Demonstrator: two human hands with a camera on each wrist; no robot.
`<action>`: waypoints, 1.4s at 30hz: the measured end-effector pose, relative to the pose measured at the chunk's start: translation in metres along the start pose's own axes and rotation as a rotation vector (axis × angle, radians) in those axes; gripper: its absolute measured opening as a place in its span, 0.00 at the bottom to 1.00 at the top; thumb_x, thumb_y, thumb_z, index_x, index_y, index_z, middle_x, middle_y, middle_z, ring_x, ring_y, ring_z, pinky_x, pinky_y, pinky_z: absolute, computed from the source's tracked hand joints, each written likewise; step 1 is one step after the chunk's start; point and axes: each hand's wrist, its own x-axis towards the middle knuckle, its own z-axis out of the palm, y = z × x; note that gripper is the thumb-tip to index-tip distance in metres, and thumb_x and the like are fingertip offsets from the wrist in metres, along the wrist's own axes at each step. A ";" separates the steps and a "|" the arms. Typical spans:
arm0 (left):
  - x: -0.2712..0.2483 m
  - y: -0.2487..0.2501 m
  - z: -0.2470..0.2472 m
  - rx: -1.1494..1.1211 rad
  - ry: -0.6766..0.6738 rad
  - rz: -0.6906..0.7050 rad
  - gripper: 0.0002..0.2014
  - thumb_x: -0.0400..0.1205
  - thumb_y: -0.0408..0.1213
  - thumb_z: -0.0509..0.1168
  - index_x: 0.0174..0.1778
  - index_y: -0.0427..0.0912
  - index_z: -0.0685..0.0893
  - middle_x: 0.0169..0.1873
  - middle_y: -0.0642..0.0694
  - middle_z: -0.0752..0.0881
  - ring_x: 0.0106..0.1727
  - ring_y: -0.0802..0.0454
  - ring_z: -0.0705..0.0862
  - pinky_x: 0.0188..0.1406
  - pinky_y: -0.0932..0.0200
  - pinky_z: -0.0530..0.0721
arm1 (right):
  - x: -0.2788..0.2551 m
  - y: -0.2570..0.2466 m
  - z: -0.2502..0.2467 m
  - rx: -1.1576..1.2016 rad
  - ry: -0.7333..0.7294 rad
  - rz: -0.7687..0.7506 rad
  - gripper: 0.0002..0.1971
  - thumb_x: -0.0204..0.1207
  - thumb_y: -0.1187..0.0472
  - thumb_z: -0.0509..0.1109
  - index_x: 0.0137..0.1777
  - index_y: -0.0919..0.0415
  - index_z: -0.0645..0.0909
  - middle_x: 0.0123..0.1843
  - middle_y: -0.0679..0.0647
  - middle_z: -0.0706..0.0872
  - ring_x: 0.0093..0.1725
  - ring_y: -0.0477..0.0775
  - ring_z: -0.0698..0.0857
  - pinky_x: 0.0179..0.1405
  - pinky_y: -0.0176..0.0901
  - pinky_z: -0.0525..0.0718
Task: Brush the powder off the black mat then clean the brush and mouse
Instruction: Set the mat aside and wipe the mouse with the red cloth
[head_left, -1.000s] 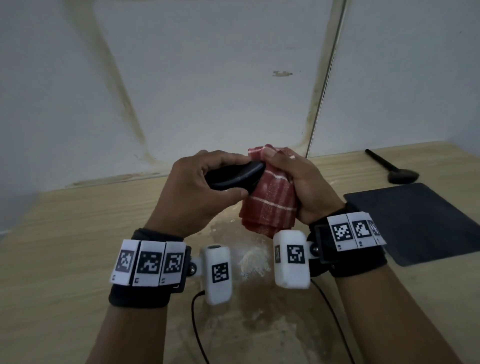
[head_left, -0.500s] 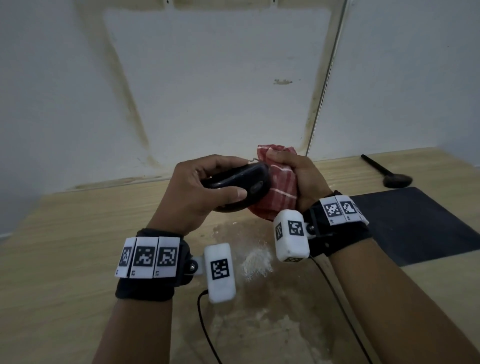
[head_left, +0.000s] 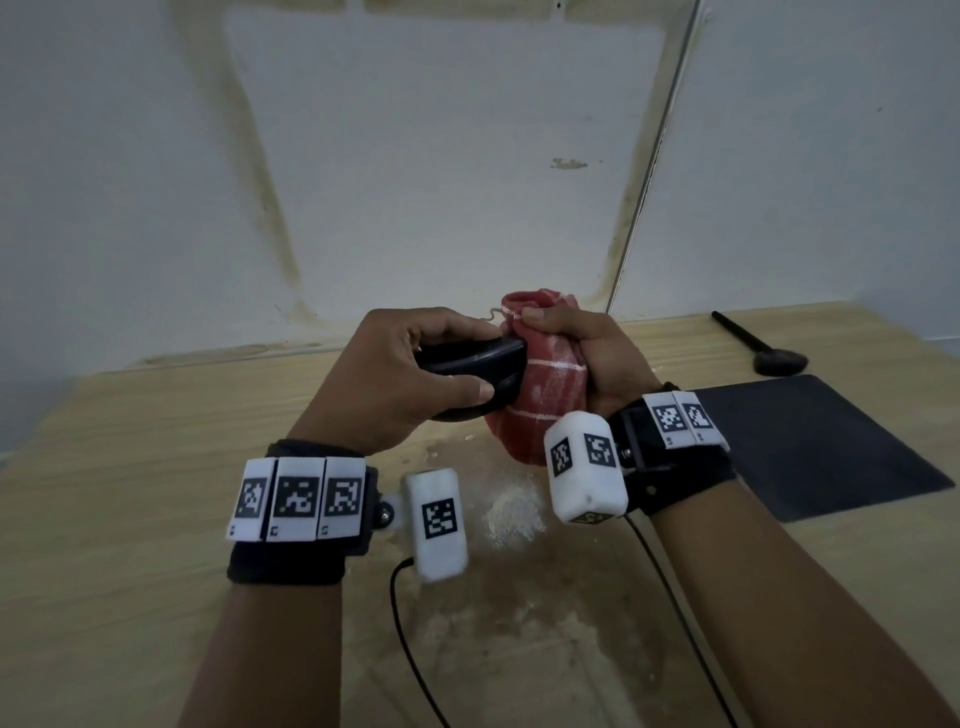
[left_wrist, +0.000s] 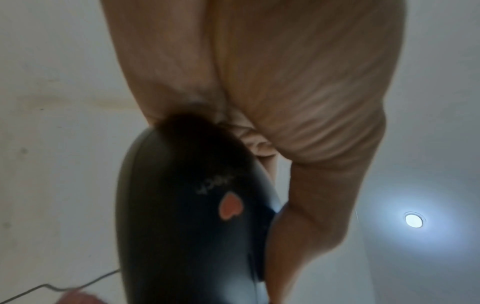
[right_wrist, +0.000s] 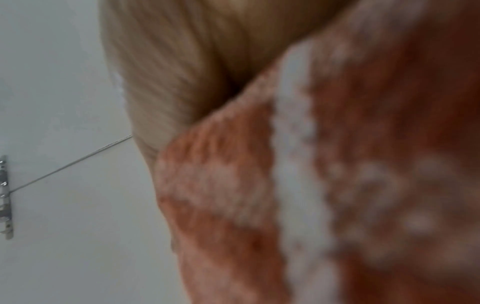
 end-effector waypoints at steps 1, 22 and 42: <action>0.000 0.000 -0.001 -0.004 0.001 -0.001 0.20 0.69 0.22 0.79 0.53 0.45 0.91 0.47 0.45 0.93 0.49 0.45 0.92 0.44 0.49 0.91 | 0.002 0.000 0.002 0.001 0.008 -0.007 0.05 0.69 0.64 0.73 0.38 0.63 0.89 0.39 0.58 0.88 0.37 0.56 0.87 0.44 0.48 0.84; 0.007 -0.006 0.011 -0.626 0.133 -0.042 0.17 0.63 0.37 0.73 0.48 0.39 0.93 0.44 0.40 0.92 0.41 0.46 0.90 0.40 0.57 0.88 | 0.072 0.000 -0.035 -0.869 0.677 -0.045 0.04 0.78 0.67 0.70 0.44 0.69 0.83 0.34 0.54 0.81 0.39 0.55 0.82 0.33 0.40 0.77; 0.013 -0.040 0.036 -0.734 0.492 -0.348 0.20 0.87 0.46 0.59 0.68 0.37 0.84 0.61 0.37 0.89 0.62 0.39 0.87 0.59 0.45 0.87 | 0.020 0.017 0.024 -0.131 0.354 -0.377 0.17 0.73 0.66 0.78 0.61 0.73 0.85 0.58 0.70 0.90 0.50 0.63 0.90 0.55 0.55 0.89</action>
